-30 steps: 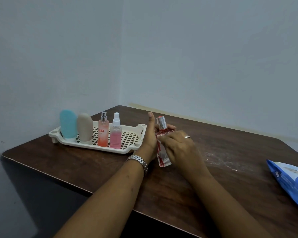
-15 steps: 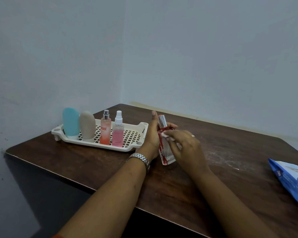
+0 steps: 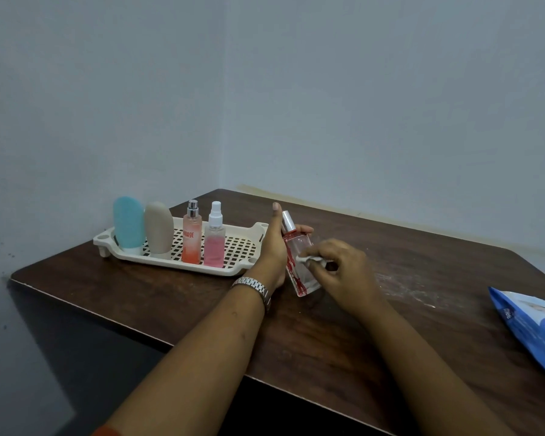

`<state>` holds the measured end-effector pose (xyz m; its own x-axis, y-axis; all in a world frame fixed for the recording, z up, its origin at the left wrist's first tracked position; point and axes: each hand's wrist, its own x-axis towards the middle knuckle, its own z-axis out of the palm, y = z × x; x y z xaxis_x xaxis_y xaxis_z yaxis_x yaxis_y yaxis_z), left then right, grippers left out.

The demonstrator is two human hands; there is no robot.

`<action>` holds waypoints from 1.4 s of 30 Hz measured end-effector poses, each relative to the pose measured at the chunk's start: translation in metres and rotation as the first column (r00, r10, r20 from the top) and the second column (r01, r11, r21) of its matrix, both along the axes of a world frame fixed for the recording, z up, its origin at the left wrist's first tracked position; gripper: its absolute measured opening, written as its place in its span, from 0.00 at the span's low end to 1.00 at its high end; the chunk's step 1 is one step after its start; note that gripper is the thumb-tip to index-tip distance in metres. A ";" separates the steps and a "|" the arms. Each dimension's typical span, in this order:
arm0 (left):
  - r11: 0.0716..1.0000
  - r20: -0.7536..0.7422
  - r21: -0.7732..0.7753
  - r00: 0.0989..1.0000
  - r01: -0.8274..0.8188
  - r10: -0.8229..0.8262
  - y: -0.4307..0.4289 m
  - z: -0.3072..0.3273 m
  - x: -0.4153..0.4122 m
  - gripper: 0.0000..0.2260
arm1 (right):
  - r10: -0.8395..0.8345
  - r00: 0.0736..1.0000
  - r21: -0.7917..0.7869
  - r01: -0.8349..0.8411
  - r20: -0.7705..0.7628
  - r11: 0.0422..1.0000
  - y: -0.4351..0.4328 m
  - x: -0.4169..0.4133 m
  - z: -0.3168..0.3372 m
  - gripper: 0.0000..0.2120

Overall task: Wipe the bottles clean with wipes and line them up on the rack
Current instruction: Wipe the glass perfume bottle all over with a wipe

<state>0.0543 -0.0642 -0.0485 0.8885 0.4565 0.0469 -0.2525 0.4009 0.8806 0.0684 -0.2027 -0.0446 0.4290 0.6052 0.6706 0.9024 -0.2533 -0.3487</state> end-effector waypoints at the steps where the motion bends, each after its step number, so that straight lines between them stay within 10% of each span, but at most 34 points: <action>1: 1.000 -0.007 -0.005 1.000 -0.006 0.006 0.000 0.000 0.000 0.35 | 0.001 1.000 0.000 -0.001 0.009 1.000 0.001 -0.001 0.000 0.08; 14: 0.999 -0.042 -0.024 0.999 -0.035 0.034 0.000 -0.001 0.006 0.32 | 0.096 0.837 -0.236 -0.259 -0.538 0.936 -0.019 0.003 0.021 0.06; 29: 0.998 -0.028 -0.009 0.998 -0.060 0.059 -0.002 -0.003 0.005 0.32 | -0.199 0.840 -0.066 0.192 -0.505 0.979 -0.022 0.026 0.003 0.07; 42: 0.995 -0.023 0.008 0.994 -0.102 0.103 -0.002 -0.005 0.006 0.30 | -0.149 0.834 -0.175 0.065 -0.531 0.982 -0.023 0.012 0.014 0.05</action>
